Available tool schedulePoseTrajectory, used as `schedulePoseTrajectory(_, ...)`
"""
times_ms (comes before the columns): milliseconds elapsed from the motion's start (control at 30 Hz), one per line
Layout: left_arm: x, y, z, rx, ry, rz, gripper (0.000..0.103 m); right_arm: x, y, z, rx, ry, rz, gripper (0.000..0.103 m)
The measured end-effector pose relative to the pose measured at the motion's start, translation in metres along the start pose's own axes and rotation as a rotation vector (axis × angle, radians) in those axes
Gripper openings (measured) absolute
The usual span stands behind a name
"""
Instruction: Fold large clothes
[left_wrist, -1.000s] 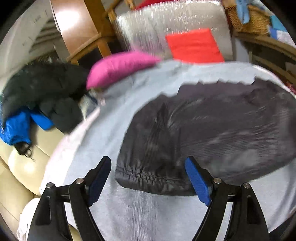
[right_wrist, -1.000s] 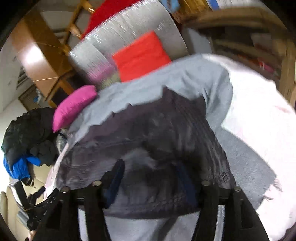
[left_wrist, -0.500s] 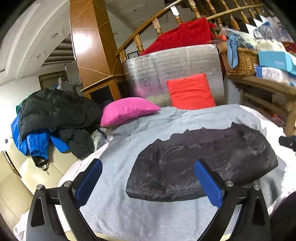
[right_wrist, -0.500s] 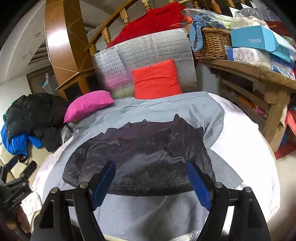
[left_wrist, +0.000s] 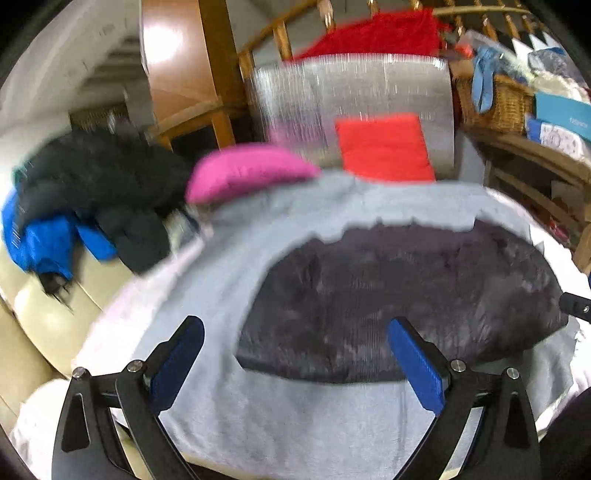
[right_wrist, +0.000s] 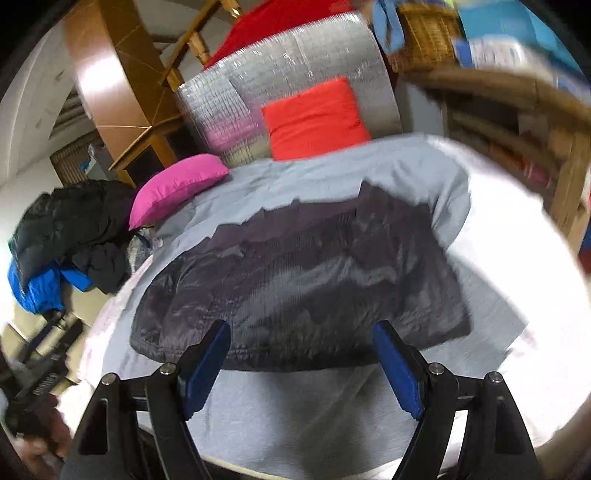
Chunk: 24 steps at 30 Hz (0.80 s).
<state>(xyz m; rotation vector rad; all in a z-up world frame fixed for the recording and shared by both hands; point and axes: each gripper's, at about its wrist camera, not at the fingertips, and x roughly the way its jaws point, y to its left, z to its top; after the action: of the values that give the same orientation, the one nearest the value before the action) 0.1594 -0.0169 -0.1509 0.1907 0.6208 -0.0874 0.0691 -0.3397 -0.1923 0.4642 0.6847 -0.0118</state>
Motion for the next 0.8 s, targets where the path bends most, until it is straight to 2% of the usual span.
schedulePoseTrajectory(67, 0.034, 0.005, -0.012, -0.026, 0.089, -0.033, 0.100, 0.015, -0.013, -0.005, 0.062, 0.033, 0.031, 0.082)
schedulePoseTrajectory(100, 0.046, 0.007, -0.017, -0.037, 0.120, -0.031, 0.099, 0.021, -0.020, -0.007, 0.088, 0.046, 0.041, 0.082)
schedulePoseTrajectory(133, 0.068, 0.011, -0.025, -0.061, 0.184, -0.027, 0.099, 0.029, -0.030, -0.010, 0.128, 0.065, 0.051, 0.082)
schedulePoseTrajectory(267, 0.116, 0.026, -0.046, -0.163, 0.341, -0.062, 0.099, 0.053, -0.078, -0.020, 0.353, 0.132, 0.097, 0.082)
schedulePoseTrajectory(367, 0.119, 0.035, -0.043, -0.230, 0.334, -0.082, 0.099, 0.062, -0.108, -0.023, 0.491, 0.139, 0.128, 0.082)
schedulePoseTrajectory(467, 0.115, 0.038, -0.040, -0.244, 0.284, -0.041, 0.099, 0.070, -0.120, -0.025, 0.546, 0.143, 0.147, 0.082)
schedulePoseTrajectory(567, 0.120, 0.040, -0.041, -0.268, 0.290, -0.037, 0.099, 0.082, -0.124, -0.020, 0.581, 0.132, 0.180, 0.082)
schedulePoseTrajectory(700, 0.128, 0.037, -0.039, -0.256, 0.294, -0.022, 0.099, 0.104, -0.131, -0.006, 0.637, 0.136, 0.169, 0.083)
schedulePoseTrajectory(767, 0.134, 0.033, -0.039, -0.242, 0.305, -0.027, 0.099, 0.107, -0.131, 0.005, 0.598, 0.081, 0.134, 0.080)
schedulePoseTrajectory(800, 0.136, 0.031, -0.040, -0.240, 0.311, -0.039, 0.099, 0.104, -0.129, 0.011, 0.558, 0.033, 0.089, 0.072)
